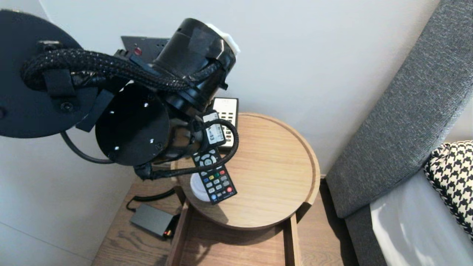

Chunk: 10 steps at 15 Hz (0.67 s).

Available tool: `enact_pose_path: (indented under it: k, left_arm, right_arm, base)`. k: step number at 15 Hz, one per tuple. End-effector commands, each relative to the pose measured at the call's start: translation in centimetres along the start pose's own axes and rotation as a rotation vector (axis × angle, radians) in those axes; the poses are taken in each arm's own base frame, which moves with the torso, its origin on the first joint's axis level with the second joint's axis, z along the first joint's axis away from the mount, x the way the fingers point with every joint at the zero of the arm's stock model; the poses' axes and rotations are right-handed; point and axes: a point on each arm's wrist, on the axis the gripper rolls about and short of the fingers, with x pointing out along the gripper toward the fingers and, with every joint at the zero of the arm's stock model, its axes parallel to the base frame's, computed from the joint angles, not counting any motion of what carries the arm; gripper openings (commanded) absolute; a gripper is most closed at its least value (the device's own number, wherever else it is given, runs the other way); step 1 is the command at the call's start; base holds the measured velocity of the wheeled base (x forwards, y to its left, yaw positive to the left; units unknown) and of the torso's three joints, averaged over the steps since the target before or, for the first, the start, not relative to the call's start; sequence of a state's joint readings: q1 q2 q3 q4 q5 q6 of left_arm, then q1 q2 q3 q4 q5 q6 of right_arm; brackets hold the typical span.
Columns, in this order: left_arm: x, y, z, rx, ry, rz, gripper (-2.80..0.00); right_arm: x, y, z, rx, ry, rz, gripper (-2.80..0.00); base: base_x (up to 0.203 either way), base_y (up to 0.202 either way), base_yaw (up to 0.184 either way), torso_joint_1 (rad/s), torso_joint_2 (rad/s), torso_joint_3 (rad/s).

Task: Take the remote control out of the drawer one by one and place them on the table

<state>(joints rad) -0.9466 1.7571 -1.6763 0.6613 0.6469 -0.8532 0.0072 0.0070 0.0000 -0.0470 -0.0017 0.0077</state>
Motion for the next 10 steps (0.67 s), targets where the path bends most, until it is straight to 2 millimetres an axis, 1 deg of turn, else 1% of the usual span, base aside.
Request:
enact_pose_path:
  k: [1,3,5,6,8,10]
  left_arm:
    - [0.9,-1.7,0.2,0.074,-0.010,-0.015,-2.80]
    - [1.7,-3.1,0.0,0.189,-0.009,-0.032,-2.80]
    - [2.2,-4.3,-0.5,0.266,0.025,-0.084,-2.80]
    - [2.3,-4.5,-0.7,0.286,0.039,-0.099,-2.80]
    - [3.2,-5.4,-1.8,0.355,0.106,-0.141,-2.80]
    - [4.3,-6.0,-2.8,0.388,0.151,-0.163,-2.80]
  right_arm:
    - [0.2,0.0,-0.7,0.000,0.025,0.000,-2.80]
    - [0.2,0.0,-0.7,0.000,0.025,0.000,-2.80]
    - [0.2,0.0,-0.7,0.000,0.025,0.000,-2.80]
    - [0.2,0.0,-0.7,0.000,0.025,0.000,-2.80]
    - [0.2,0.0,-0.7,0.000,0.025,0.000,-2.80]
    - [0.2,0.0,-0.7,0.000,0.025,0.000,-2.80]
  base:
    - [0.000,0.000,0.000,0.000,0.00,0.000]
    - [0.000,0.000,0.000,0.000,0.00,0.000]
    - [0.000,0.000,0.000,0.000,0.00,0.000]
    - [0.000,0.000,0.000,0.000,0.00,0.000]
    - [0.000,0.000,0.000,0.000,0.00,0.000]
    - [0.000,0.000,0.000,0.000,0.00,0.000]
